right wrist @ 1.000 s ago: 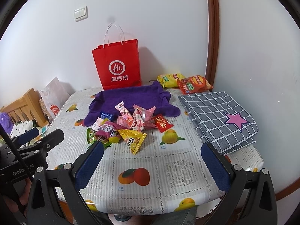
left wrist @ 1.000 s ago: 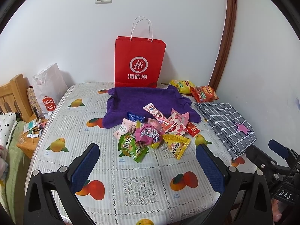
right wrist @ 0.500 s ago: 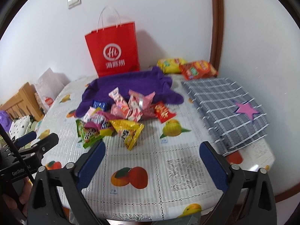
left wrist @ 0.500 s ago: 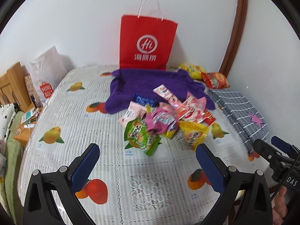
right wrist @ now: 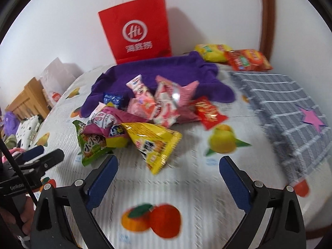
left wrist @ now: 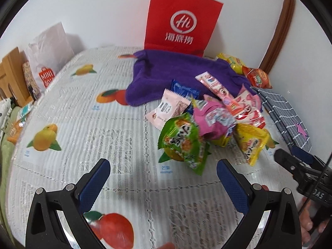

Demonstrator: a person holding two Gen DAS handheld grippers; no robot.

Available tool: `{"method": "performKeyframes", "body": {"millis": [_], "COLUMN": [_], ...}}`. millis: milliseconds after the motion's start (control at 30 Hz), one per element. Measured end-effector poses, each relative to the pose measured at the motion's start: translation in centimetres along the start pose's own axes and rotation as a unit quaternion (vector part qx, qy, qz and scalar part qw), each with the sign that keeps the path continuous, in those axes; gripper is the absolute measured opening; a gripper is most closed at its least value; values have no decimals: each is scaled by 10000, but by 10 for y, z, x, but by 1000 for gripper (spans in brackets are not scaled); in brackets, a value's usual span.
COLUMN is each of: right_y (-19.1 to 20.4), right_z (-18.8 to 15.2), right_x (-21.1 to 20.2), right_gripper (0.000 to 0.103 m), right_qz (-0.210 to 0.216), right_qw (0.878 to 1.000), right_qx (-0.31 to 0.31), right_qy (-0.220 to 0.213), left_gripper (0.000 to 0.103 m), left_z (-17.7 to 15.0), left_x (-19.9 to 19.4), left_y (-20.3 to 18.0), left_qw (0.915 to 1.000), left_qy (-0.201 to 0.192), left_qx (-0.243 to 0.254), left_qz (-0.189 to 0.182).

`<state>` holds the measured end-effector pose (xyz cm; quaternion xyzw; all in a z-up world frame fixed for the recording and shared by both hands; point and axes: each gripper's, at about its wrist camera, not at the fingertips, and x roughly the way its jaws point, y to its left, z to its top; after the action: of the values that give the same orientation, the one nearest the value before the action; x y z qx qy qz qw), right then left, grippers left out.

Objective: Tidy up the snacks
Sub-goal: 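Grasp green triangular packet with left tool while right tool grasps yellow triangular packet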

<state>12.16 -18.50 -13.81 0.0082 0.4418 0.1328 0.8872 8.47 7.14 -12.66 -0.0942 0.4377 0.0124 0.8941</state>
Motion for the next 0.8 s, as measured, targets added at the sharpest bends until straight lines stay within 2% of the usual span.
{"method": "performKeyframes", "body": {"millis": [233, 433, 467, 600, 667, 800], "right_y": [7, 4, 4, 2, 2, -2], "right_z": [5, 12, 12, 11, 9, 7], "right_x": [42, 66, 68, 66, 62, 50], "right_gripper": [98, 98, 95, 71, 64, 60], "right_qz": [-44, 95, 105, 252, 276, 266], "right_qw": [9998, 9994, 9994, 9995, 9995, 9996], "right_qx": [1, 158, 151, 56, -62, -91], "right_qy": [191, 281, 287, 193, 132, -40], "left_gripper": [103, 103, 103, 103, 103, 103], "left_z": [1, 4, 4, 5, 7, 13], "left_x": [17, 31, 35, 47, 51, 62], "left_y": [12, 12, 10, 5, 1, -5], "left_qw": [9999, 9994, 9992, 9986, 9983, 9985], "left_qy": [79, 118, 156, 259, 291, 330], "left_qx": [-53, -72, -51, -28, -11, 3], "left_qz": [-112, -317, -372, -462, -495, -441]}}
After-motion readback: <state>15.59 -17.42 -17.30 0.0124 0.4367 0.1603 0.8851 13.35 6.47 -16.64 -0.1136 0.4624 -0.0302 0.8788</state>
